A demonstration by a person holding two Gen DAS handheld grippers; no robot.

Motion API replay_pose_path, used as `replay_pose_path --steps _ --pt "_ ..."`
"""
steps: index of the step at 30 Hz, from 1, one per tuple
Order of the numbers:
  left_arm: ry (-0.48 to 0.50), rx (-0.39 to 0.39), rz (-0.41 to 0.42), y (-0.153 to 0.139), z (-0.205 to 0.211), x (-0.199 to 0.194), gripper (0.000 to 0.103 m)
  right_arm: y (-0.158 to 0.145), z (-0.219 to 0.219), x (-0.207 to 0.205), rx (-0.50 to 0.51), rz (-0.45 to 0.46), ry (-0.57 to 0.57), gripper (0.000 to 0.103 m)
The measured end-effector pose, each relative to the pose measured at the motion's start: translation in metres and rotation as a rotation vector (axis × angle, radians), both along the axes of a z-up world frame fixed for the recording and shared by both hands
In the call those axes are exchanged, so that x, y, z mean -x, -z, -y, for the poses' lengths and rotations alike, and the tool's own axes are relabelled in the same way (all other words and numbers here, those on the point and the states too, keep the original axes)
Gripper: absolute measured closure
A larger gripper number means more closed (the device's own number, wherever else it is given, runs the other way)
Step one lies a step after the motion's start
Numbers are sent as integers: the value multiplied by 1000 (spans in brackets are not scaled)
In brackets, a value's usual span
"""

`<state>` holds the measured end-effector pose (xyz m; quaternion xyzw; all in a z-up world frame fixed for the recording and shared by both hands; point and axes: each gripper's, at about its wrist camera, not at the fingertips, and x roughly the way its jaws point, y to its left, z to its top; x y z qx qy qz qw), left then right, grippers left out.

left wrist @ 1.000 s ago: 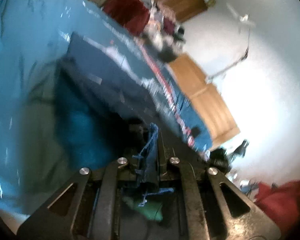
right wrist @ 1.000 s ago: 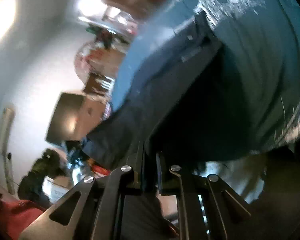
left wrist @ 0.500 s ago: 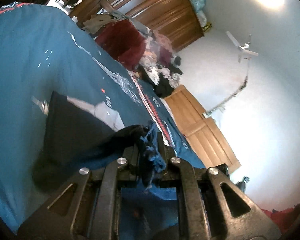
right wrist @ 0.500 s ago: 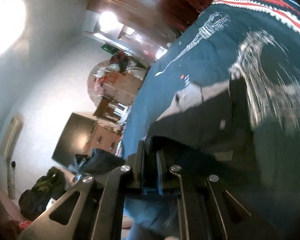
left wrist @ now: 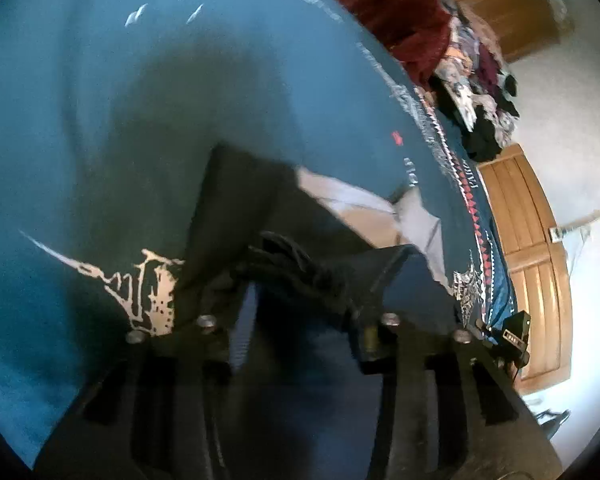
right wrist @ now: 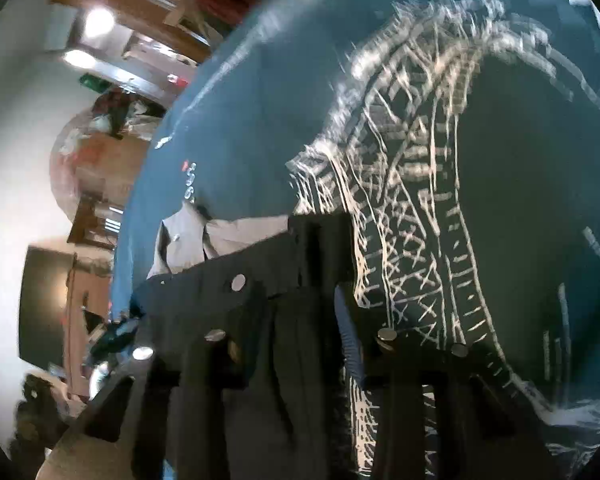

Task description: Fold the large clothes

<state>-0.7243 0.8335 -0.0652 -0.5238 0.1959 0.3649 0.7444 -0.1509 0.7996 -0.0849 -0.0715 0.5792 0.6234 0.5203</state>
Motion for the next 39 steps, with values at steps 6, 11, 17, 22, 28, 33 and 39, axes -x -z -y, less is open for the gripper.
replay_pose_path --steps 6,11,17,22,28,33,39 --pt "-31 -217 -200 -45 27 -5 31 -21 15 59 -84 126 -79 58" --pt "104 -249 -271 -40 61 -43 32 -34 72 137 -131 235 -226 58" --pt "107 -202 -341 7 110 -19 54 2 138 209 -141 383 -383 59" --pt "82 -332 -344 -45 153 -29 45 -27 165 235 -195 537 -362 62" --pt "356 -237 -119 -12 177 -121 38 -23 168 330 -273 462 -503 62" --pt "218 -147 -90 9 158 -61 76 -1 173 304 -196 456 -463 65" --pt "-232 -100 -126 12 174 107 59 -19 215 209 -84 493 -277 65"
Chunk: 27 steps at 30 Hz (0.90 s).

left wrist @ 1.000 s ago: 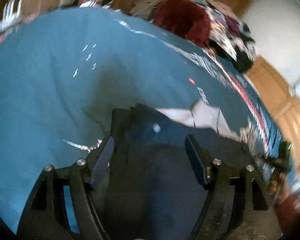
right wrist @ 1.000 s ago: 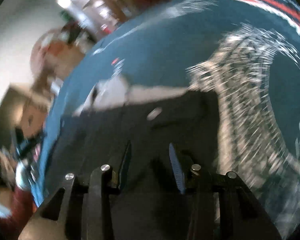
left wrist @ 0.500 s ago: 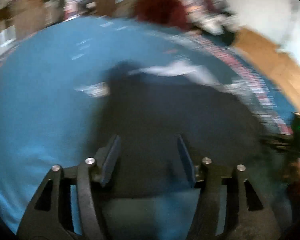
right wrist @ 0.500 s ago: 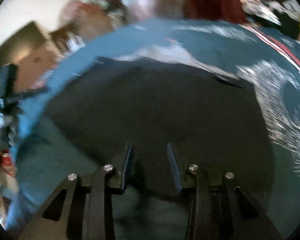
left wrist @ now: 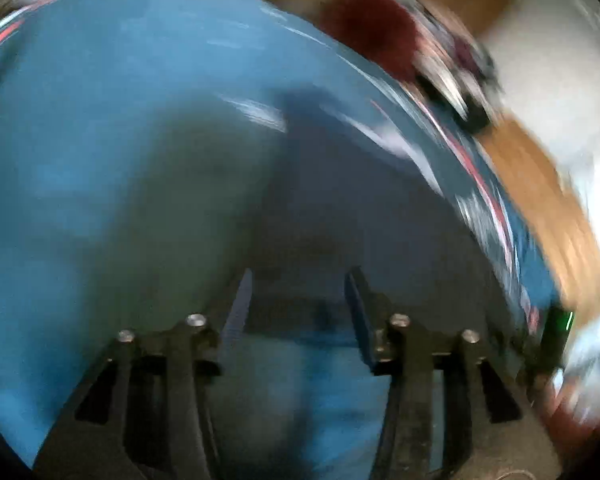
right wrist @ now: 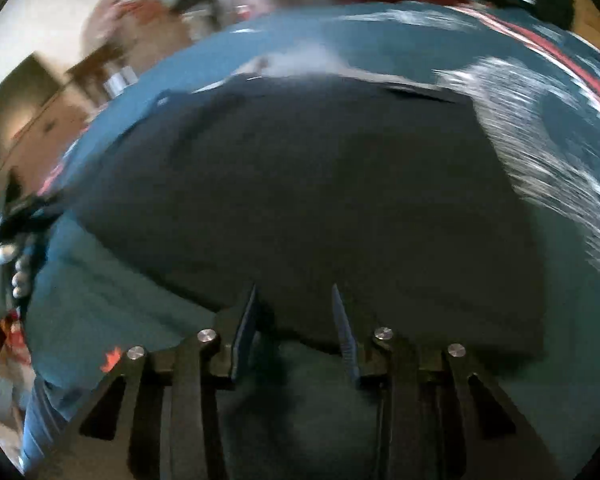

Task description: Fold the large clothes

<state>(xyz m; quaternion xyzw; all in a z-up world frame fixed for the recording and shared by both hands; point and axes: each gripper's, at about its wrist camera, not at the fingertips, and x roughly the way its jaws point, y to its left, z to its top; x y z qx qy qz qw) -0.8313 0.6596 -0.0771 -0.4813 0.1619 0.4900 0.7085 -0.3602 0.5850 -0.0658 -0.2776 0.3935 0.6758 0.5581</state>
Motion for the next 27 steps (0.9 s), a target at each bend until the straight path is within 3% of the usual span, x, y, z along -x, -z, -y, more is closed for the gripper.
replay_pose_path --steps 1,3,4,6,8,10,12,16,20,24,27 --pt "-20 -5 17 -3 6 12 59 -6 6 -5 -4 24 22 56" --pt "-28 -16 12 -14 20 17 50 -21 25 -6 -30 55 51 52" --pt "-4 -25 18 -18 26 11 43 -25 35 -2 -37 51 57 52" --pt "75 -39 70 -22 34 -8 42 -25 55 13 -42 52 63 49" --pt "113 -26 144 -16 36 -22 40 -13 64 33 -24 57 63 46" --pt "113 30 153 -4 29 -37 41 3 66 46 17 80 70 46" --pt "81 49 165 7 23 -39 41 18 75 48 39 84 109 46" --pt "-8 17 222 5 13 -26 40 25 78 47 21 84 133 45" --pt "-51 -13 193 6 7 -57 39 27 73 54 30 104 126 35" --pt "-98 -65 196 3 8 -56 31 29 72 60 34 110 132 26" --pt "-137 -112 220 2 9 -61 21 24 66 59 49 118 131 28"
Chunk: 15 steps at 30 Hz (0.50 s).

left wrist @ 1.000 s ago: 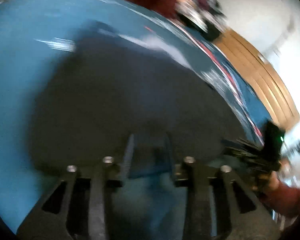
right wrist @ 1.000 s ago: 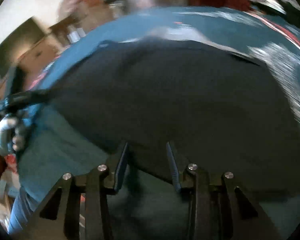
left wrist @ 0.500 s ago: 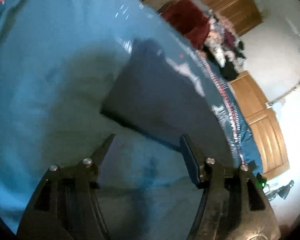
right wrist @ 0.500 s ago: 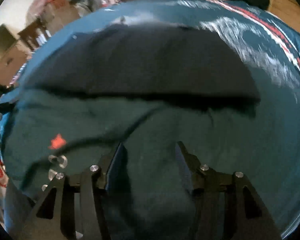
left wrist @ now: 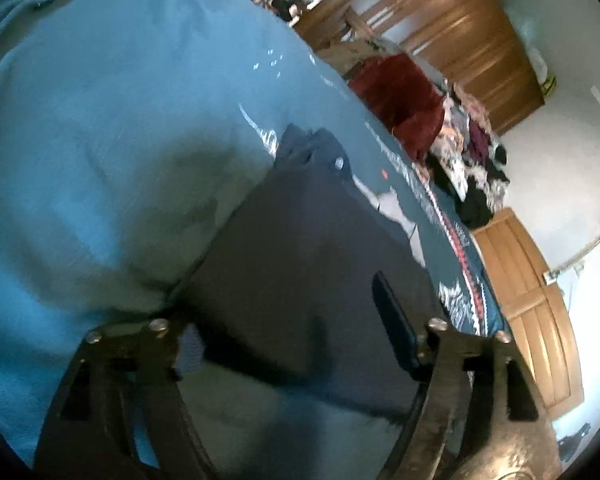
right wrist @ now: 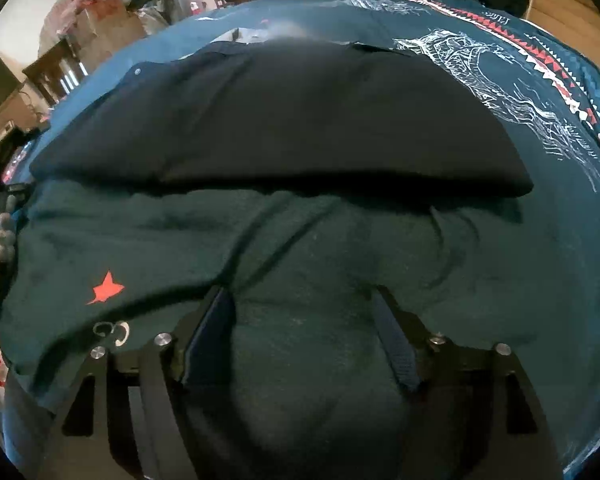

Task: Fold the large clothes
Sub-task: 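Grasp the folded shirt edge with the left gripper while the right gripper pinches the shirt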

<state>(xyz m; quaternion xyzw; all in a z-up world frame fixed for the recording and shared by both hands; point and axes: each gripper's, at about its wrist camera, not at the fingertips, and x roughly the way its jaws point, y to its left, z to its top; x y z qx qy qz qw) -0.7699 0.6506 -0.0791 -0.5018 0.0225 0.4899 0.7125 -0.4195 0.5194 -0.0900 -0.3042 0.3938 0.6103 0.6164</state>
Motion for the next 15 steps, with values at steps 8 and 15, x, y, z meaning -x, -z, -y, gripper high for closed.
replay_pose_path --steps 8,15 --pt "-2 17 -12 -1 -10 -7 85 -13 -13 -16 -38 15 46 36" --pt "14 21 39 12 -12 -1 73 4 -12 -11 -35 23 38 26"
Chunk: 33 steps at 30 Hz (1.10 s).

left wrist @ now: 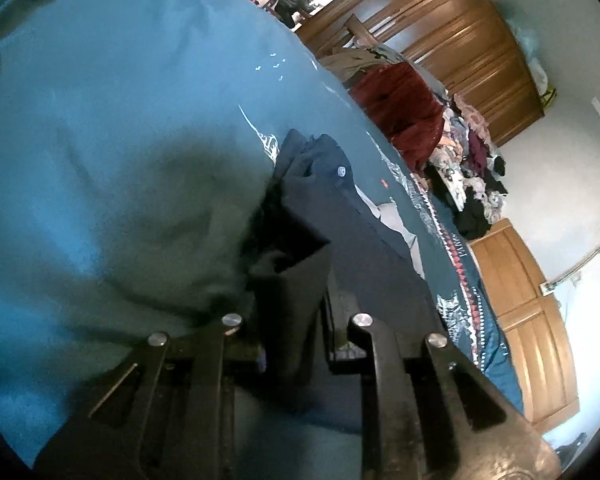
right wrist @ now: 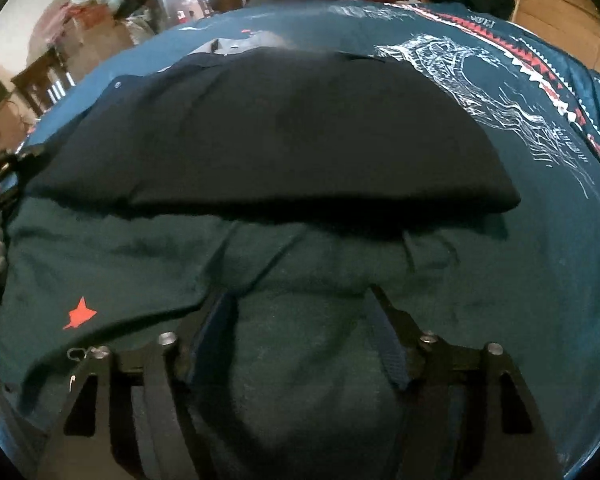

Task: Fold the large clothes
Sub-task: 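Grasp the folded shirt edge with the left gripper while the right gripper pinches the shirt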

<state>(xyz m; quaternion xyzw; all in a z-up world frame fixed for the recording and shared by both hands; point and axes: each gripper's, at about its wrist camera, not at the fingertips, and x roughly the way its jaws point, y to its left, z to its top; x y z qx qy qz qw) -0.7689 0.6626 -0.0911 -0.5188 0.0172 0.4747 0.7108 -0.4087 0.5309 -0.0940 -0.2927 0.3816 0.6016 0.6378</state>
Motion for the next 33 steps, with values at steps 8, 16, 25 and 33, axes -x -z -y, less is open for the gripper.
replay_pose_path --steps 8,16,25,33 --pt "26 -37 -117 -17 -2 -17 86 -41 -2 15 9 6 -40 39" --pt "106 -232 -392 -51 29 -77 88 -141 -113 80 -166 -95 -270 13" --pt "148 -265 -479 -50 28 -94 88 -103 -321 255 127 -114 -576 14" --pt "160 -261 -467 -45 26 -96 88 -33 -387 301 305 148 -563 29"
